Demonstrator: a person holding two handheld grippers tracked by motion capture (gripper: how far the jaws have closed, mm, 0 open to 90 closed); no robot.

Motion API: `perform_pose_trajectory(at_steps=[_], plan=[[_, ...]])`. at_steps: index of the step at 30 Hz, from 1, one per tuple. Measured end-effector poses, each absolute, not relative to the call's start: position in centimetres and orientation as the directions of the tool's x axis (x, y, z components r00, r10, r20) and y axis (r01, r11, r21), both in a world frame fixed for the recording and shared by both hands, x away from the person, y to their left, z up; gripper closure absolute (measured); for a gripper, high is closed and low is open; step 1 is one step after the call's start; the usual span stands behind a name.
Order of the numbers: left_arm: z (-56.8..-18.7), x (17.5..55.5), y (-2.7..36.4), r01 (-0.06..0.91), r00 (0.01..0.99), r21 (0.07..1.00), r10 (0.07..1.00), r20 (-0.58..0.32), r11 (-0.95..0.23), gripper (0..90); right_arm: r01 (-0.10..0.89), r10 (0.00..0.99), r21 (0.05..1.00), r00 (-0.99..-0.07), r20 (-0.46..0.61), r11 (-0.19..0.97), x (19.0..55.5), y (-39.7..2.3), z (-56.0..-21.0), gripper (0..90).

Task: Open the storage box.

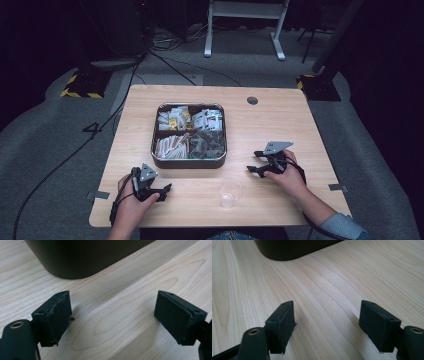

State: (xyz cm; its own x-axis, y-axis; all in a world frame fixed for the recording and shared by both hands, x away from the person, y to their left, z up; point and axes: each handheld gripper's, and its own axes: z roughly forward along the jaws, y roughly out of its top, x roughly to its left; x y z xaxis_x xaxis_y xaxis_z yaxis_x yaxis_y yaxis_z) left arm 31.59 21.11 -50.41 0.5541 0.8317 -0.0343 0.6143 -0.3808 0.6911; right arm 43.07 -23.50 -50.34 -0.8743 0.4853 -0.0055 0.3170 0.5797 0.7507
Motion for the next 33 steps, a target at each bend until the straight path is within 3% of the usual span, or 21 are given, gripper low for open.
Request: perform_pose_trajectory(at_steps=[8, 12, 17, 22, 27, 33], plan=[[-50.4, 31.9, 21.2, 0.613, 0.552, 0.693, 0.833, -0.031, -0.38, 16.5, 0.343, 0.499, 0.752, -0.866, 0.022, 0.562, 43.0, -23.6, -50.3, 29.3], [-49.8, 32.1, 21.9, 0.647, 0.525, 0.684, 0.847, -0.08, -0.336, 25.2, 0.348, 0.514, 0.769, -0.857, 0.029, 0.537, 43.9, -23.1, -48.9, 31.0], [-49.1, 32.2, 22.0, 0.631, 0.539, 0.681, 0.841, -0.041, -0.371, 25.4, 0.335, 0.49, 0.777, -0.871, 0.039, 0.533, 45.0, -22.0, -47.0, 32.3], [-48.2, 32.7, 22.3, 0.607, 0.567, 0.694, 0.823, -0.035, -0.389, 28.0, 0.285, 0.465, 0.76, -0.885, -0.025, 0.584, 46.0, -19.9, -44.7, 35.8], [-48.5, 33.1, 22.8, 0.613, 0.576, 0.682, 0.816, -0.04, -0.399, 29.6, 0.312, 0.448, 0.755, -0.894, 0.027, 0.576, 47.1, -18.3, -43.4, 39.4], [-48.6, 33.4, 24.9, 0.63, 0.522, 0.703, 0.85, -0.071, -0.329, 30.4, 0.307, 0.444, 0.765, -0.896, 0.03, 0.567, 48.1, -16.3, -41.5, 42.8]])
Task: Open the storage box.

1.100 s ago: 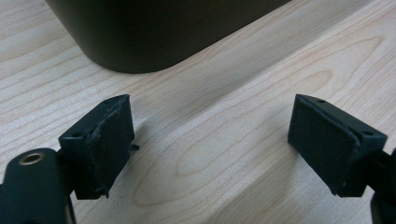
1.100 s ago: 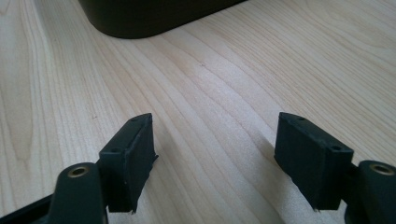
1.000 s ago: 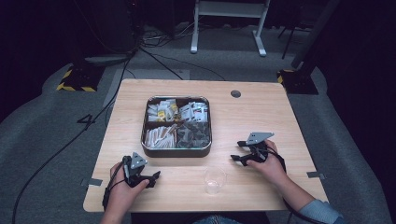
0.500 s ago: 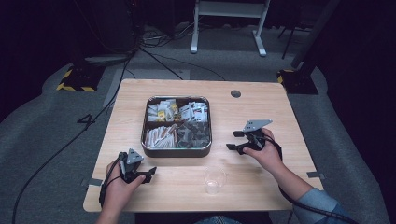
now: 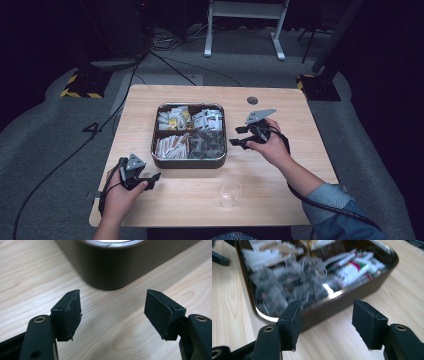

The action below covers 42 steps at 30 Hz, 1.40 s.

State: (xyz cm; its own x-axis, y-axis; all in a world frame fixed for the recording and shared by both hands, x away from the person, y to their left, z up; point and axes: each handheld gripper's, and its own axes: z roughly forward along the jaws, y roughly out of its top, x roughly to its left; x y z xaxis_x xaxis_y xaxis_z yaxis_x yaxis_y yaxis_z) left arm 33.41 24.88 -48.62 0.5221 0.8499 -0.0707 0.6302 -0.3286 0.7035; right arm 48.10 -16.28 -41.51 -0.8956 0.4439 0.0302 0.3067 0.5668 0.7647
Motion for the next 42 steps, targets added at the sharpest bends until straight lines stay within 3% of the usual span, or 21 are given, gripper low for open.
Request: perform_pose_trajectory(at_steps=[5, 20, 28, 35, 42], plan=[[-48.8, 33.9, 25.5, 0.629, 0.504, 0.72, 0.859, -0.092, -0.292, 31.3, 0.279, 0.416, 0.76, -0.909, 0.013, 0.587, 48.6, -14.3, -41.1, 51.6], [-49.1, 34.7, 26.7, 0.574, 0.492, 0.794, 0.86, -0.137, -0.202, 33.5, 0.251, 0.361, 0.738, -0.933, 0.011, 0.626, 51.3, -8.7, -42.0, 52.8], [-49.4, 34.9, 26.9, 0.585, 0.494, 0.779, 0.86, -0.124, -0.224, 33.4, 0.225, 0.354, 0.723, -0.935, -0.029, 0.654, 52.8, -6.5, -42.4, 52.0], [-49.6, 34.8, 27.3, 0.592, 0.471, 0.78, 0.873, -0.13, -0.203, 33.3, 0.258, 0.363, 0.719, -0.932, 0.009, 0.645, 53.6, -4.7, -42.9, 52.1], [-49.6, 34.7, 27.2, 0.6, 0.471, 0.774, 0.872, -0.135, -0.204, 33.5, 0.231, 0.332, 0.713, -0.943, -0.002, 0.662, 53.6, -3.1, -43.3, 49.6]])
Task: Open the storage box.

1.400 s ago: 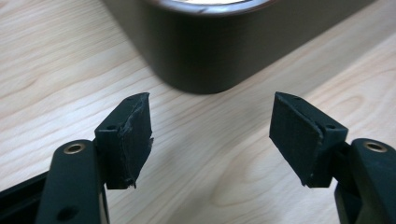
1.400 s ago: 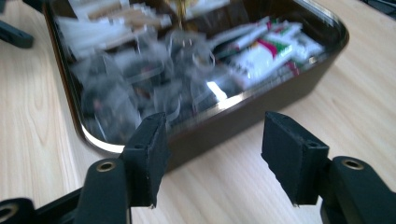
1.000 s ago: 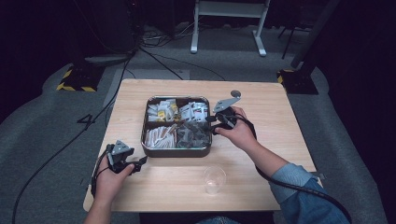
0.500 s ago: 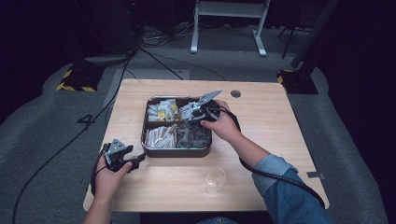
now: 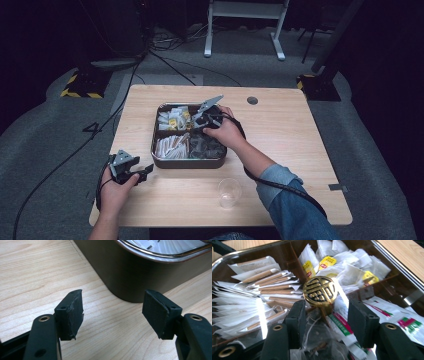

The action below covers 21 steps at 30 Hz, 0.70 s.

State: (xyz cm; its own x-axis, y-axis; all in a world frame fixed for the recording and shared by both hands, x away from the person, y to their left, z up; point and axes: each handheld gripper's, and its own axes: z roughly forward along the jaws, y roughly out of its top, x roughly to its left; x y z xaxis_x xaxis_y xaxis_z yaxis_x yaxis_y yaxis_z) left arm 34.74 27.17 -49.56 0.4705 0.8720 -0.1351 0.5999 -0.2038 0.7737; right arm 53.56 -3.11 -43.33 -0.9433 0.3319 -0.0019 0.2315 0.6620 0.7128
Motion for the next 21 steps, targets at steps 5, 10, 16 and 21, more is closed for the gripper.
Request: perform_pose_trajectory(at_steps=[5, 10, 16, 21], plan=[[-49.7, 34.7, 27.3, 0.601, 0.471, 0.773, 0.872, -0.134, -0.205, 33.5, 0.284, 0.372, 0.723, -0.927, 0.041, 0.63, 53.6, -2.4, -43.7, 50.1], [-49.8, 34.8, 27.4, 0.604, 0.468, 0.77, 0.874, -0.131, -0.208, 33.6, 0.292, 0.401, 0.725, -0.916, 0.024, 0.624, 53.2, -1.9, -43.7, 50.6], [-49.8, 34.9, 27.0, 0.601, 0.483, 0.768, 0.867, -0.125, -0.224, 33.5, 0.279, 0.41, 0.743, -0.912, 0.006, 0.609, 52.9, -1.4, -44.0, 57.8], [-49.9, 34.9, 27.0, 0.61, 0.48, 0.755, 0.87, -0.111, -0.241, 34.1, 0.293, 0.429, 0.744, -0.903, 0.01, 0.601, 52.6, -1.4, -44.0, 58.3]])
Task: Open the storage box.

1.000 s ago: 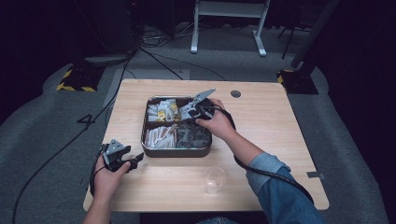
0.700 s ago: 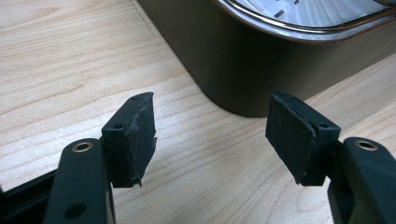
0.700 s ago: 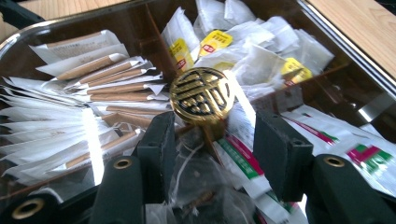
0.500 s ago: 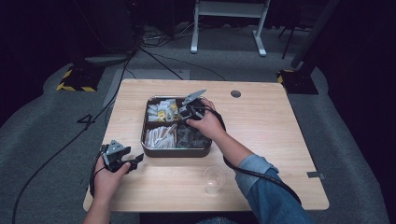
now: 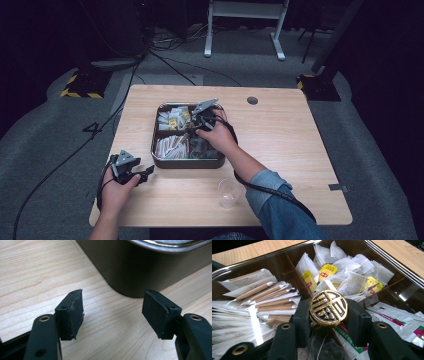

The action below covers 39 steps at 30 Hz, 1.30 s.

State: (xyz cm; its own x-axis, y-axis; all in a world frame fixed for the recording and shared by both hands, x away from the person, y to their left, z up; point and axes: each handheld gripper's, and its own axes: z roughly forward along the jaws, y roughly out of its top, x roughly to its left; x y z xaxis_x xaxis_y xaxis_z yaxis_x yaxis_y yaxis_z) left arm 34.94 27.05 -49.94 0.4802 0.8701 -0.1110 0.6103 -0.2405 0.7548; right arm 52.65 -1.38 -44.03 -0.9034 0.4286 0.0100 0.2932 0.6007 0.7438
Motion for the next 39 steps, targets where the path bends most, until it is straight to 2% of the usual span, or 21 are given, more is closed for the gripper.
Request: perform_pose_trajectory(at_steps=[11, 17, 23, 39], plan=[[-50.2, 35.0, 26.9, 0.624, 0.482, 0.744, 0.867, -0.124, -0.24, 34.0, 0.312, 0.462, 0.751, -0.887, 0.01, 0.582, 52.2, -1.3, -44.1, 58.7], [-50.3, 35.1, 26.3, 0.624, 0.502, 0.715, 0.863, -0.056, -0.316, 33.6, 0.327, 0.476, 0.753, -0.879, 0.021, 0.571, 52.2, -1.3, -44.1, 58.8], [-50.3, 35.3, 26.1, 0.621, 0.511, 0.713, 0.858, -0.053, -0.326, 31.0, 0.312, 0.468, 0.748, -0.884, 0.003, 0.586, 52.2, -1.2, -43.7, 58.8], [-50.3, 35.4, 26.2, 0.623, 0.512, 0.713, 0.857, -0.062, -0.321, 30.6, 0.273, 0.468, 0.788, -0.884, -0.022, 0.552, 52.3, -3.7, -39.7, 58.9]])
